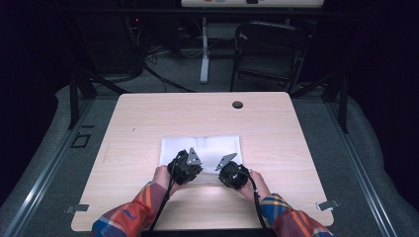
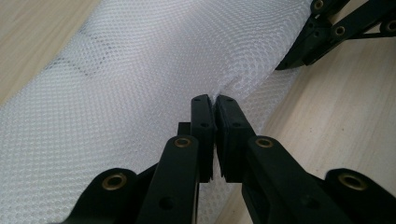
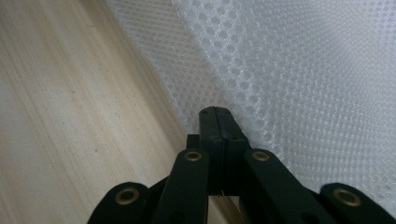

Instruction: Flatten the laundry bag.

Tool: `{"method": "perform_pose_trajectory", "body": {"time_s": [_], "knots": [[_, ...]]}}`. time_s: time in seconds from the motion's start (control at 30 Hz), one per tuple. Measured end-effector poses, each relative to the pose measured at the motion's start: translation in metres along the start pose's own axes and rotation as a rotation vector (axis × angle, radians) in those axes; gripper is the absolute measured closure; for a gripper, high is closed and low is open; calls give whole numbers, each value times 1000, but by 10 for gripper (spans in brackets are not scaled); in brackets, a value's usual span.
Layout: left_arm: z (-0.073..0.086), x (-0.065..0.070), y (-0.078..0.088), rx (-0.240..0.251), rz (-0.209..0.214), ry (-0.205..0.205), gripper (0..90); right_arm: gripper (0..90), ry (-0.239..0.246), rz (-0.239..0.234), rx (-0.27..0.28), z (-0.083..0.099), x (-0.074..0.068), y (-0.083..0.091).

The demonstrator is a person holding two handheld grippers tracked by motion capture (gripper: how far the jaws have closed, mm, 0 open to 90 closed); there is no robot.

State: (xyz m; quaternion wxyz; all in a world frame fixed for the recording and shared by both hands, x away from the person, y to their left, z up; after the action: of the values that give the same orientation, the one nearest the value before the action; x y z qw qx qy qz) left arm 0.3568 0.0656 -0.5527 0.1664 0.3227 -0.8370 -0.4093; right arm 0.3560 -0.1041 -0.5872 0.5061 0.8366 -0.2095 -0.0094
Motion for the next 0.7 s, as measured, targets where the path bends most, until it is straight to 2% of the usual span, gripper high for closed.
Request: {"method": "perform_pose_trajectory", "body": {"time_s": [0.33, 0.57, 0.7], "knots": [[0, 5, 0, -22, 12, 2, 861, 900, 1, -32, -19, 2, 1, 3], [-3, 7, 3, -39, -10, 3, 862, 900, -7, -44, -13, 3, 1, 3], [-5, 3, 4, -28, -8, 31, 863, 900, -11, -44, -8, 4, 1, 3]]}}
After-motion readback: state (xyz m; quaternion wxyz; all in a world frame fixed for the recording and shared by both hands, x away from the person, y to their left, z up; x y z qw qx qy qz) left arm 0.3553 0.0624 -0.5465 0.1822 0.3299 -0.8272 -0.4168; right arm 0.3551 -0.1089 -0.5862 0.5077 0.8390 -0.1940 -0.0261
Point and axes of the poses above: each handheld gripper's, and its own axes: y roughly backward along the jaws, z roughly out of its underside, x roughly to its right, the point moved 3 cm from there along -y, roughly forward along the jaws, and after that the axes turned 13 degrees about y, right-handed, at the moved point
